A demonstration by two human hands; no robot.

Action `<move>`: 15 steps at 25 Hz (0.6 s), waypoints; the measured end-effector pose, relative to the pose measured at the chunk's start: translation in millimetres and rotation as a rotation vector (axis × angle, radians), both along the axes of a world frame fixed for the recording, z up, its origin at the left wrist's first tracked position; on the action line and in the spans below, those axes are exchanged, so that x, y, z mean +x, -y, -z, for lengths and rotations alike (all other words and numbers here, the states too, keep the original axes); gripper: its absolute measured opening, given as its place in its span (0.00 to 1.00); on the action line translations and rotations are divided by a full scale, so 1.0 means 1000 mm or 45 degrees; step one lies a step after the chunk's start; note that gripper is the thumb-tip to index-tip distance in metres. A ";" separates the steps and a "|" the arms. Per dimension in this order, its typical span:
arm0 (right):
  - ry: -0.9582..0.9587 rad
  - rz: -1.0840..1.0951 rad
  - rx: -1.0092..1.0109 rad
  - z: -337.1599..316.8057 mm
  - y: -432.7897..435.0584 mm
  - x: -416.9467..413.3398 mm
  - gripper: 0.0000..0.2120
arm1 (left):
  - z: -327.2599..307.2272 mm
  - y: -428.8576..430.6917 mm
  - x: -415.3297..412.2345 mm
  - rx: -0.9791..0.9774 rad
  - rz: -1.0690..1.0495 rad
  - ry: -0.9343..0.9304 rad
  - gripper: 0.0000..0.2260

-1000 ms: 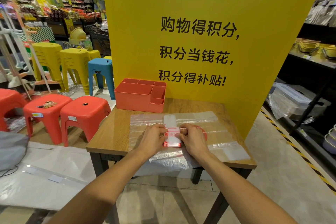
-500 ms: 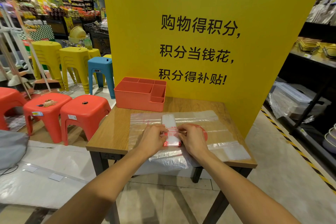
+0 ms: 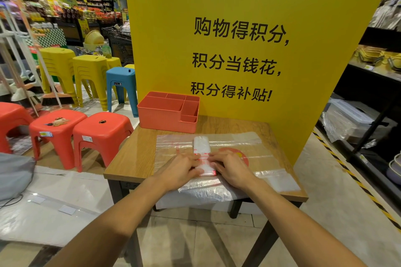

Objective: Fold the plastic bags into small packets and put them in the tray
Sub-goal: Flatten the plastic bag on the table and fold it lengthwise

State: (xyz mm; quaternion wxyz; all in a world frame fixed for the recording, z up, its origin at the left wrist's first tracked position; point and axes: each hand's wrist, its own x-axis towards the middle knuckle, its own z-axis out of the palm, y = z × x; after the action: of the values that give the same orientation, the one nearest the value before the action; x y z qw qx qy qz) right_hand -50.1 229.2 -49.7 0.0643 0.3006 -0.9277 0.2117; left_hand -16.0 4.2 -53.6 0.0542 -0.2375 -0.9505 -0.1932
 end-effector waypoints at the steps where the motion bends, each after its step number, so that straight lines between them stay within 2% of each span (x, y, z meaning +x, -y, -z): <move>1: 0.052 -0.024 0.035 0.000 -0.005 -0.002 0.16 | -0.003 0.005 0.002 -0.019 0.042 0.039 0.21; 3: 0.188 -0.032 0.054 -0.003 -0.013 -0.003 0.26 | -0.006 0.010 0.002 -0.050 0.069 0.059 0.25; 5: 0.273 -0.041 0.031 -0.005 -0.016 -0.003 0.34 | -0.009 0.009 0.000 -0.054 0.025 0.039 0.23; 7: 0.306 -0.031 -0.005 -0.006 -0.016 -0.003 0.35 | -0.013 0.007 0.000 -0.049 -0.029 0.023 0.22; 10: 0.290 -0.014 -0.110 -0.012 -0.016 0.002 0.23 | -0.017 0.005 0.002 0.034 -0.075 0.029 0.19; 12: 0.282 -0.025 -0.202 -0.018 -0.014 0.007 0.13 | -0.018 0.002 0.000 0.178 -0.112 0.042 0.14; 15: 0.298 0.026 -0.267 -0.023 -0.009 0.006 0.06 | -0.014 -0.002 -0.007 0.432 -0.210 0.097 0.08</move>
State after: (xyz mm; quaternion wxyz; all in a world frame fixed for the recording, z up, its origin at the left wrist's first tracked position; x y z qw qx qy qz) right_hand -43.7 237.7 -27.0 -0.0109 0.2561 -0.9048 0.3401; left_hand -23.5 5.9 -39.6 0.0730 -0.1387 -0.9219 -0.3543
